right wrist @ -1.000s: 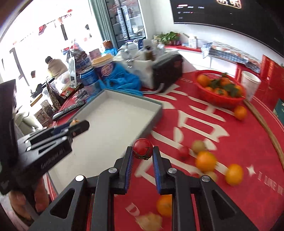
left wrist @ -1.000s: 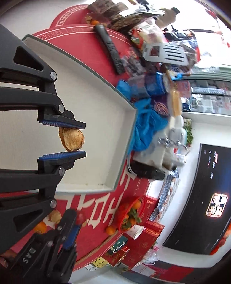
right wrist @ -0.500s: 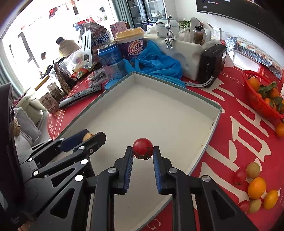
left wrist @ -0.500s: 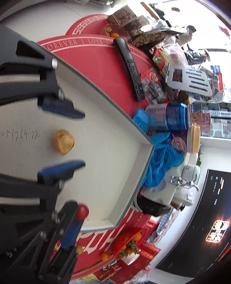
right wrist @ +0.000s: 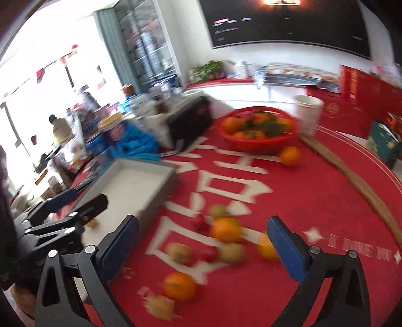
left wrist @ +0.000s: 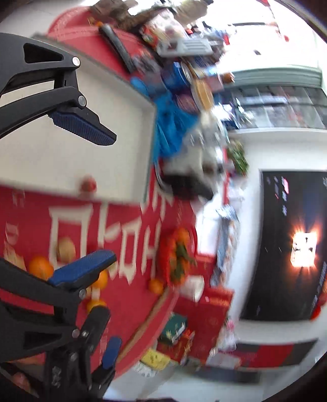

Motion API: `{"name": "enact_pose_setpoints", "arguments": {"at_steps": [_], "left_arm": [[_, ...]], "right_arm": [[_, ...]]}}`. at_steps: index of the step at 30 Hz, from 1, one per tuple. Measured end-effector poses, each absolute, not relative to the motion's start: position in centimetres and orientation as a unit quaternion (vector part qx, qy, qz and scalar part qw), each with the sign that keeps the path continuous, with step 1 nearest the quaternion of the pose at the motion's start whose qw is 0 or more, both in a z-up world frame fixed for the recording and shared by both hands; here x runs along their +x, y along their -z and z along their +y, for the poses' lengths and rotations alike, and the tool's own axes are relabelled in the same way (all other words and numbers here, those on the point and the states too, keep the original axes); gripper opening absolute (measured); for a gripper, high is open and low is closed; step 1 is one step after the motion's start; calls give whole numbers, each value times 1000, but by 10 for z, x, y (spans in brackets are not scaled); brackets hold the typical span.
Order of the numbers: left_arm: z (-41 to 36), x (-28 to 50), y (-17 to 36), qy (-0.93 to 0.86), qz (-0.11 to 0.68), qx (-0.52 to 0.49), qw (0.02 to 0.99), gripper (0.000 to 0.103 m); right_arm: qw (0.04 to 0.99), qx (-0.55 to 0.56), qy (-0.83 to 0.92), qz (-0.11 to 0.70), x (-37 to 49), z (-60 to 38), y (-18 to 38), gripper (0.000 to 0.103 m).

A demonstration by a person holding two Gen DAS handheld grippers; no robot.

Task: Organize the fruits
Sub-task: 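Open the right tool to drop the red tomato into the white tray, then move both open tools back over the fruits on the tablecloth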

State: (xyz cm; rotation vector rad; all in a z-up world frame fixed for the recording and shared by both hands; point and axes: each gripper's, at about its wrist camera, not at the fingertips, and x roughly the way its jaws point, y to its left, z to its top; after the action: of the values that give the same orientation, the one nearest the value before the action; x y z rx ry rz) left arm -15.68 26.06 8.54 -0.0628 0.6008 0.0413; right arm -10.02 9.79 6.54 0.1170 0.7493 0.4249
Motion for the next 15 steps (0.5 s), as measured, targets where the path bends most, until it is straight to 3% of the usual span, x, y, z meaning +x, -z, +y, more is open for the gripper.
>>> {"name": "enact_pose_setpoints", "arguments": {"at_steps": [2, 8, 15], "left_arm": [[241, -155, -77, 7, 304, -17, 953, 88], [210, -147, -61, 51, 322, 8, 945, 88], [207, -149, -42, 40, 344, 26, 938, 88]], "right_arm": [[919, 74, -166, 350, -103, 64, -54, 102], [886, 118, -78, 441, -70, 4, -28, 102], [868, 85, -57, 486, -74, 9, -8, 102]]}}
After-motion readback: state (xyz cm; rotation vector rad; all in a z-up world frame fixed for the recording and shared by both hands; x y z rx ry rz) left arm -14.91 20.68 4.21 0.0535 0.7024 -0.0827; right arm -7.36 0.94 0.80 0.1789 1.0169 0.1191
